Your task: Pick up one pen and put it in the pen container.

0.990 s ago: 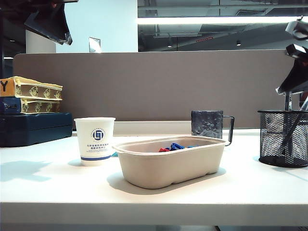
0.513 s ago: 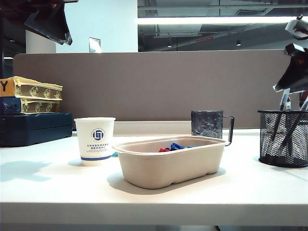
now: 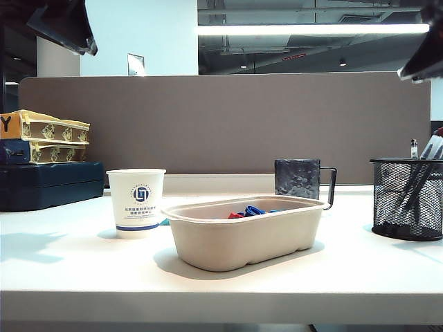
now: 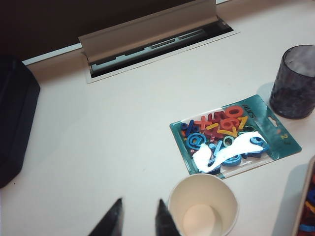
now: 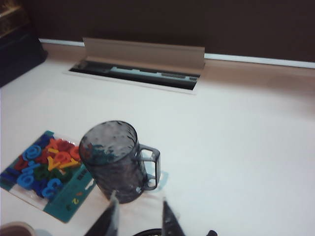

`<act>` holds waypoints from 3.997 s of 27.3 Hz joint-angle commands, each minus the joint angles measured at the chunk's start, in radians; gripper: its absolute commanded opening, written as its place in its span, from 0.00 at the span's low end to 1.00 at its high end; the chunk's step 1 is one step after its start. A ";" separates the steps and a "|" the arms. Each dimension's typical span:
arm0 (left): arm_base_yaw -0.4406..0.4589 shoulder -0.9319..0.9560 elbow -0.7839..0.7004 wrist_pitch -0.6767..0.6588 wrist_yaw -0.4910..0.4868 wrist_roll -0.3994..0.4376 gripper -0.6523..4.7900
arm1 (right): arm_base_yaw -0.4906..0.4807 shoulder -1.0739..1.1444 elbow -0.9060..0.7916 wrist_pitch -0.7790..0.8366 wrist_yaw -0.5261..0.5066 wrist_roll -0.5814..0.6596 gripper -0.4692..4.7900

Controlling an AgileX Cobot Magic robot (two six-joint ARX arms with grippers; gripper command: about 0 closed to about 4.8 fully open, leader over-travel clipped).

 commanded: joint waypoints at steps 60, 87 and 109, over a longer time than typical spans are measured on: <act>-0.002 -0.574 -0.356 -0.061 0.016 -0.051 0.27 | 0.089 -0.957 -0.135 -0.586 0.117 -0.037 0.29; -0.002 -0.724 -0.469 0.032 -0.013 -0.073 0.21 | 0.089 -1.038 -0.226 -0.507 0.291 -0.045 0.09; -0.002 -0.868 -0.599 0.043 -0.068 -0.089 0.15 | 0.089 -1.146 -0.357 -0.541 0.336 -0.037 0.09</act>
